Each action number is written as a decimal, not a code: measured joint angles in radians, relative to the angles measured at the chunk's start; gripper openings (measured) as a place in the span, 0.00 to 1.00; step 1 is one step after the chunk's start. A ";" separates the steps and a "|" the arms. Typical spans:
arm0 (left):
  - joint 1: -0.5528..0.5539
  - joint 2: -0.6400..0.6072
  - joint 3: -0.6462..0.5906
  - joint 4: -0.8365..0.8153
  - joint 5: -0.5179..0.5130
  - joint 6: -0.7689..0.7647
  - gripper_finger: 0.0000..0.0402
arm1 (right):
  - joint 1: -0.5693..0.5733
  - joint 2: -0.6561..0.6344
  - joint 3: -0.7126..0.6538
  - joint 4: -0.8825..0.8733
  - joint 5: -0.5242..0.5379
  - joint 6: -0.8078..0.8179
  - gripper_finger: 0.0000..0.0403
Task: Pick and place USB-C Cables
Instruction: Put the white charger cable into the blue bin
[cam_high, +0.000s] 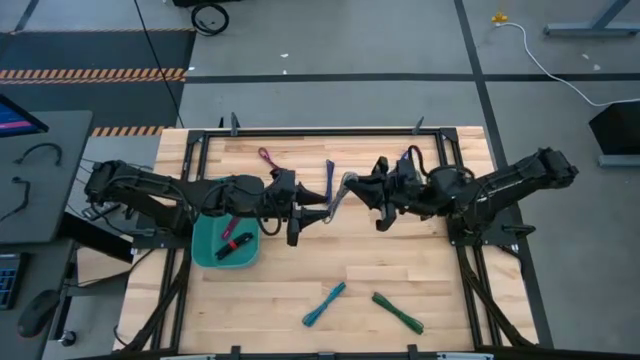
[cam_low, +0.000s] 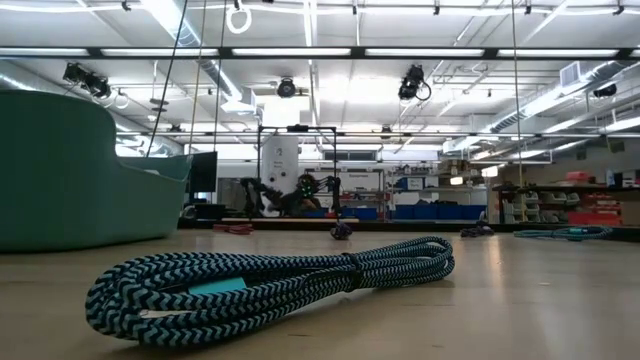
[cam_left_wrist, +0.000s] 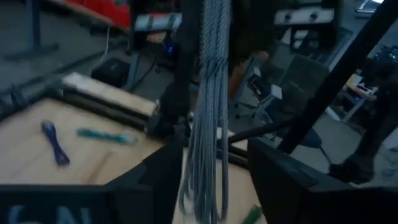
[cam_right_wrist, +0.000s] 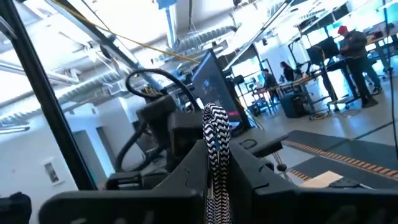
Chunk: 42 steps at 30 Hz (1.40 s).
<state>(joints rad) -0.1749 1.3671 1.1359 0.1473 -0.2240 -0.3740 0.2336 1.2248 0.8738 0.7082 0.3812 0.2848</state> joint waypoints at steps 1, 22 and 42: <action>0.000 0.006 0.001 0.013 -0.012 0.026 0.52 | -0.003 0.007 0.000 0.002 -0.007 0.000 0.08; 0.009 0.028 -0.002 0.069 -0.063 0.062 0.08 | -0.016 0.045 0.000 0.010 -0.017 0.008 0.25; 0.120 -0.231 0.091 -1.581 -0.091 -0.580 0.08 | -0.062 -0.086 0.000 -0.320 0.047 0.011 0.39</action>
<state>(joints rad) -0.0546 1.1362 1.2268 -1.4334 -0.3148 -0.9536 0.1713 1.1390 0.8734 0.3882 0.4282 0.2963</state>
